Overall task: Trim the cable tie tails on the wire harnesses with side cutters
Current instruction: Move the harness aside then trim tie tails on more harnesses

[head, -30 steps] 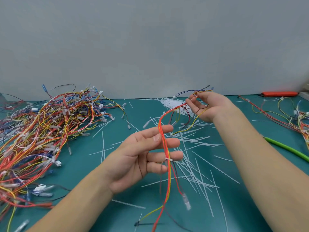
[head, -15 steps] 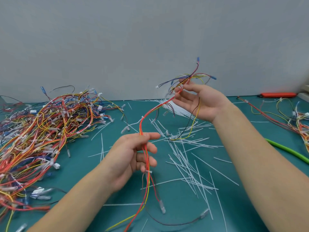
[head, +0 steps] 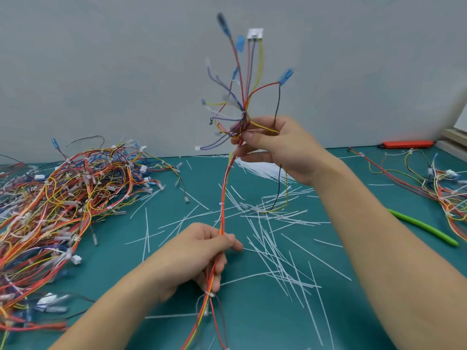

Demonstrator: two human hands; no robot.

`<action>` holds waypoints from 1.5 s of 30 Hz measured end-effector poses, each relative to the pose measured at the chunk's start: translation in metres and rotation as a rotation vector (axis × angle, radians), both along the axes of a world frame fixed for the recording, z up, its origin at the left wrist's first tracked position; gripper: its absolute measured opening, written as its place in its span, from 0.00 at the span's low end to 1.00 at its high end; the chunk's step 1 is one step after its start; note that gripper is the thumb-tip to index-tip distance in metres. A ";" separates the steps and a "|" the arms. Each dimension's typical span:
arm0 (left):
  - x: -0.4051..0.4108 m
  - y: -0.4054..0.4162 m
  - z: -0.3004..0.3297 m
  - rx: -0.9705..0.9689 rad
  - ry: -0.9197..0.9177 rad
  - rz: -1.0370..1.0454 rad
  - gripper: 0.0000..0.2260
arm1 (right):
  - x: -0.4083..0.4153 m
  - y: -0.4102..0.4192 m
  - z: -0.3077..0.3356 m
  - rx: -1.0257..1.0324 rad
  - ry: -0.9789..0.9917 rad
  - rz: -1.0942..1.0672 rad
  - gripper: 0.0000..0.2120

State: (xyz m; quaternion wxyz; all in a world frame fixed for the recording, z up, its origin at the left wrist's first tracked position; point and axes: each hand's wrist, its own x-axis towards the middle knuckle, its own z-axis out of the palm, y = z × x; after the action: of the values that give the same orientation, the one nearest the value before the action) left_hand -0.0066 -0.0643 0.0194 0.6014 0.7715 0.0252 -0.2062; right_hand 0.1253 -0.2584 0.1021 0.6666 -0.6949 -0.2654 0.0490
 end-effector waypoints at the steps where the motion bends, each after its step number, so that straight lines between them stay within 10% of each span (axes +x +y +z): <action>1: 0.001 0.001 -0.001 0.013 -0.002 0.006 0.11 | 0.000 0.001 -0.002 -0.027 -0.005 -0.013 0.11; 9: 0.003 0.007 0.001 0.492 -0.218 0.044 0.22 | 0.004 -0.002 -0.010 -0.096 0.057 -0.036 0.11; 18: 0.009 0.017 0.000 0.911 -0.663 0.507 0.26 | 0.001 0.005 -0.004 0.365 0.448 0.123 0.07; 26: 0.021 0.031 0.010 0.801 -0.941 0.603 0.22 | 0.000 0.009 -0.003 0.539 0.611 0.133 0.07; 35: 0.014 0.076 0.059 0.192 -0.643 0.353 0.02 | -0.001 0.010 0.004 0.504 0.572 0.064 0.10; 45: -0.004 0.217 0.125 0.765 -0.960 0.381 0.22 | -0.007 0.033 0.009 0.382 0.617 0.257 0.16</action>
State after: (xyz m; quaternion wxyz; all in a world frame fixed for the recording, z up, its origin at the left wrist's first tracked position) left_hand -0.0110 0.1524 0.1442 0.2542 0.9199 -0.0384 0.2961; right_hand 0.1185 -0.2251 0.1111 0.8211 -0.4716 -0.1418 0.2886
